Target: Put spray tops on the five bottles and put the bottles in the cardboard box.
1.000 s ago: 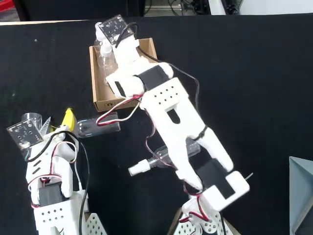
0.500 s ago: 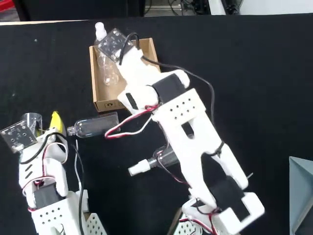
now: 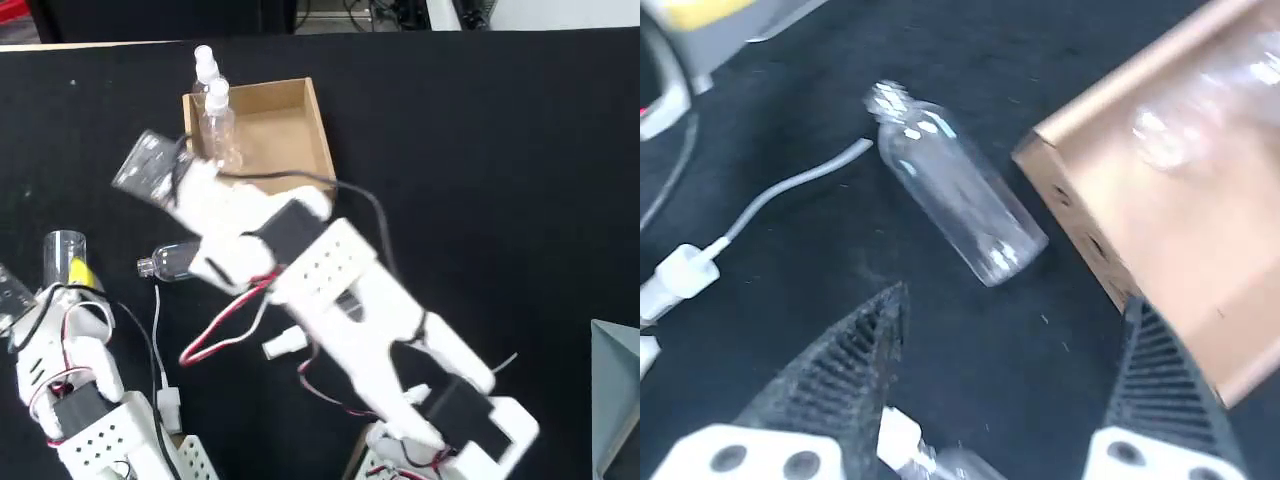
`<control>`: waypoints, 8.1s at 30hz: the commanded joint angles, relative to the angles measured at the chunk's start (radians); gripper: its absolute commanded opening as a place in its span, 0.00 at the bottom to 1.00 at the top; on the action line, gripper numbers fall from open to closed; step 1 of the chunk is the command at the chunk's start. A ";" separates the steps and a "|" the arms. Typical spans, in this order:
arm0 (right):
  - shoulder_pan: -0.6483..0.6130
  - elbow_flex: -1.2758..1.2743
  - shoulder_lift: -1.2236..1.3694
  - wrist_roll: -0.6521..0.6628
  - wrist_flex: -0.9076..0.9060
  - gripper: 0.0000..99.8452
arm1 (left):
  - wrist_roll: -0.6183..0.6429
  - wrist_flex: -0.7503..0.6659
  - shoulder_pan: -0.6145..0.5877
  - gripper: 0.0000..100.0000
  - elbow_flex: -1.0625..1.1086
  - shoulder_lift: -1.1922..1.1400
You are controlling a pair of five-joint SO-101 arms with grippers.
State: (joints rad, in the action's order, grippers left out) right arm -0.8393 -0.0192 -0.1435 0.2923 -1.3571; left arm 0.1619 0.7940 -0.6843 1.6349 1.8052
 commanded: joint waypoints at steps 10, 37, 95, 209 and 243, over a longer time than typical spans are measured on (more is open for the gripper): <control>-0.095 0.288 0.286 0.138 -0.014 0.29 | 0.089 0.006 -0.130 0.20 -0.084 0.006; -0.097 0.730 0.765 0.400 -0.141 0.29 | 0.094 0.006 -0.179 0.20 -0.085 0.006; 0.020 0.880 0.954 0.431 -0.356 0.08 | 0.094 -0.002 -0.170 0.19 -0.077 0.006; 0.084 0.249 0.223 0.253 -0.400 0.09 | 0.092 -0.005 -0.157 0.19 -0.067 0.008; 0.574 -0.423 -0.420 -0.149 0.181 0.09 | -0.014 0.008 0.028 0.20 -0.065 0.008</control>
State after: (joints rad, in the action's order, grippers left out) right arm -0.3237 -0.4503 -0.5071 0.1711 -1.2190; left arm 0.1972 0.7940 -0.7242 1.6164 1.8052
